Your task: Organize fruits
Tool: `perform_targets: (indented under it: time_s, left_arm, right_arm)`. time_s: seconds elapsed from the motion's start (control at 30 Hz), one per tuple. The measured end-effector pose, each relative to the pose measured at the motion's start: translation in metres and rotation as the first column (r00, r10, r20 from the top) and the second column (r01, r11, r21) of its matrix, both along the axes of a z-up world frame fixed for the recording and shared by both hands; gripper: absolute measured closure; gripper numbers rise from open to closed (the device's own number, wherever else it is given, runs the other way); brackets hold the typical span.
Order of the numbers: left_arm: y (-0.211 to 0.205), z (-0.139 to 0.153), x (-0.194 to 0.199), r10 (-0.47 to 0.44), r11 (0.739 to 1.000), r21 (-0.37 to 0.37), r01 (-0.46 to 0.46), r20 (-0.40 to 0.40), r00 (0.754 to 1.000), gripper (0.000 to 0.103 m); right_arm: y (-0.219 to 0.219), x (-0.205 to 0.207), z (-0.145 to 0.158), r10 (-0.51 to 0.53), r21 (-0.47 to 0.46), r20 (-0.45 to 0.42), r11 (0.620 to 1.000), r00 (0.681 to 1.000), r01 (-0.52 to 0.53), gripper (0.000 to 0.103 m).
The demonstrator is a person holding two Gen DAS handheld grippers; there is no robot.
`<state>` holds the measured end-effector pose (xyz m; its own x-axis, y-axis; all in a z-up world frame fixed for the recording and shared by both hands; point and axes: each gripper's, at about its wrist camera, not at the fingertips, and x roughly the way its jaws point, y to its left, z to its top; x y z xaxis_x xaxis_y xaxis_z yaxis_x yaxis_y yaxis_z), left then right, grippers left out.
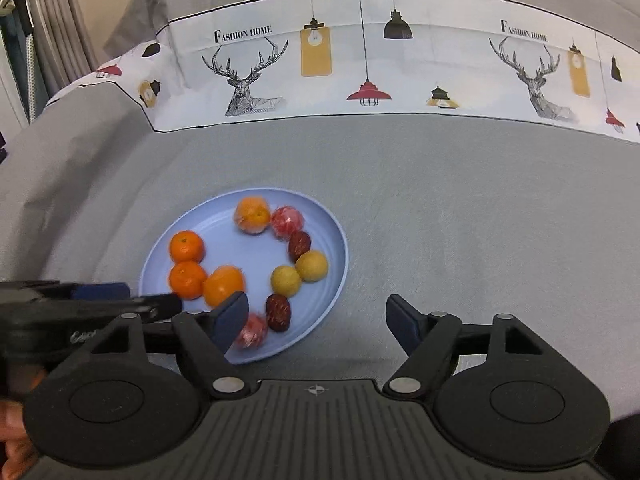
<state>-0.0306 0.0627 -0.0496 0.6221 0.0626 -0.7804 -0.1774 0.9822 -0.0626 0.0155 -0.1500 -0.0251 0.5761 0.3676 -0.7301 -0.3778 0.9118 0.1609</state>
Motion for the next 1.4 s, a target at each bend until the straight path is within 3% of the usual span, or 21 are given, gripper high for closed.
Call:
perform_targets:
  time_s: [0.07,0.2,0.37,0.57,1.4]
  left_arm:
    - [0.001,0.0,0.0,0.008,1.0,0.002,-0.008,0.002,1.0,0.019]
    - [0.001,0.0,0.001,0.015,1.0,0.004,-0.015,-0.003,1.0,0.017]
    - [-0.001,0.0,0.003,0.02,0.999,0.027,-0.02,0.006,1.0,0.004]
    - [0.001,-0.004,0.006,0.042,0.999,0.031,-0.041,-0.029,0.999,0.003]
    - [0.002,-0.003,0.007,0.058,0.998,0.037,-0.057,-0.02,0.998,0.003]
  right_arm:
    - [0.002,-0.003,-0.002,0.005,-0.016,0.001,1.0,1.0,-0.005,0.017]
    - [0.004,0.004,-0.011,-0.025,-0.058,0.033,0.998,0.999,0.027,0.015]
    - [0.002,0.016,-0.018,-0.078,-0.048,0.041,0.996,0.996,0.08,0.01]
    - [0.005,0.016,-0.017,-0.084,-0.039,0.059,0.996,0.995,0.086,0.006]
    - [0.006,0.019,-0.022,-0.084,-0.031,0.067,0.996,0.994,0.087,0.001]
